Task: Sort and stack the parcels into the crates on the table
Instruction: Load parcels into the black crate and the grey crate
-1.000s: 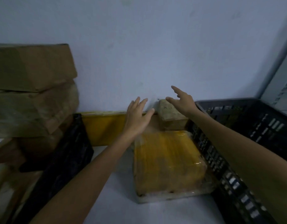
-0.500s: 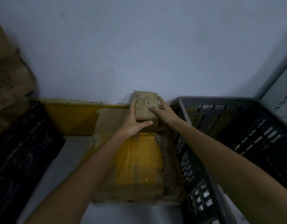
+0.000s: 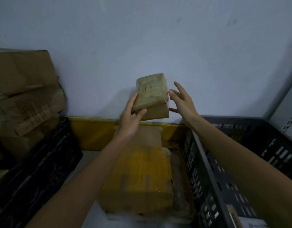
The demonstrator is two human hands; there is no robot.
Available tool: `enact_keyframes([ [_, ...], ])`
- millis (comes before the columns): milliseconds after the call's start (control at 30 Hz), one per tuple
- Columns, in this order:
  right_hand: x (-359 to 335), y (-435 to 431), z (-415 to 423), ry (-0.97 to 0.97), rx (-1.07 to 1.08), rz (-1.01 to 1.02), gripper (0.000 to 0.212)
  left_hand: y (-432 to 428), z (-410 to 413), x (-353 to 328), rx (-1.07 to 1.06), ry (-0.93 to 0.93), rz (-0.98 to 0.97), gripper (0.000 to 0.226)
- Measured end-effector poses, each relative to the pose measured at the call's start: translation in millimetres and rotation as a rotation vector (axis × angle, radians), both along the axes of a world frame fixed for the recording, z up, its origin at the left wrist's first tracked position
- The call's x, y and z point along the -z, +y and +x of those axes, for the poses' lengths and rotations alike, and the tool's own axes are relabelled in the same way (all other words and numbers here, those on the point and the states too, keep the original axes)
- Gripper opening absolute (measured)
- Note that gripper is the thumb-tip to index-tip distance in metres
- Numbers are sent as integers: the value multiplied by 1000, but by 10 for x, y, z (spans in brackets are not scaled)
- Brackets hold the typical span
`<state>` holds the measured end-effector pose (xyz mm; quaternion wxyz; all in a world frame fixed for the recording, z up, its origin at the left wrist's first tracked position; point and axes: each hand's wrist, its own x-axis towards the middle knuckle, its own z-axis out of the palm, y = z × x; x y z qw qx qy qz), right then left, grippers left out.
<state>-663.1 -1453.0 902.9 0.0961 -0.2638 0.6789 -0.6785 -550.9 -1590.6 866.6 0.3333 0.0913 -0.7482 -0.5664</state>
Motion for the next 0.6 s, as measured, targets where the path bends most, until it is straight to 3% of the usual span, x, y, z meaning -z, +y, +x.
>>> enact_keyframes([
  [100, -15, -18, 149, -311, -185, -62, 59, 152, 141, -97, -33, 56, -167, 66],
  [200, -34, 37, 260, -398, -309, -244, 54, 160, 278, -84, 34, 103, -206, 67],
  [333, -32, 93, 404, -369, -291, -270, 41, 202, 339, -137, 142, -39, 419, 68],
  [400, -57, 90, 453, -366, -277, -238, 42, 280, 360, -137, 275, -121, 606, 57],
  [500, -228, 148, 518, -36, -95, 62, 45, 309, 400, -144, 289, -27, 713, 37],
  [600, -335, 189, 594, 270, 7, 251, 69, 274, 348, -178, -36, -60, 506, 50],
])
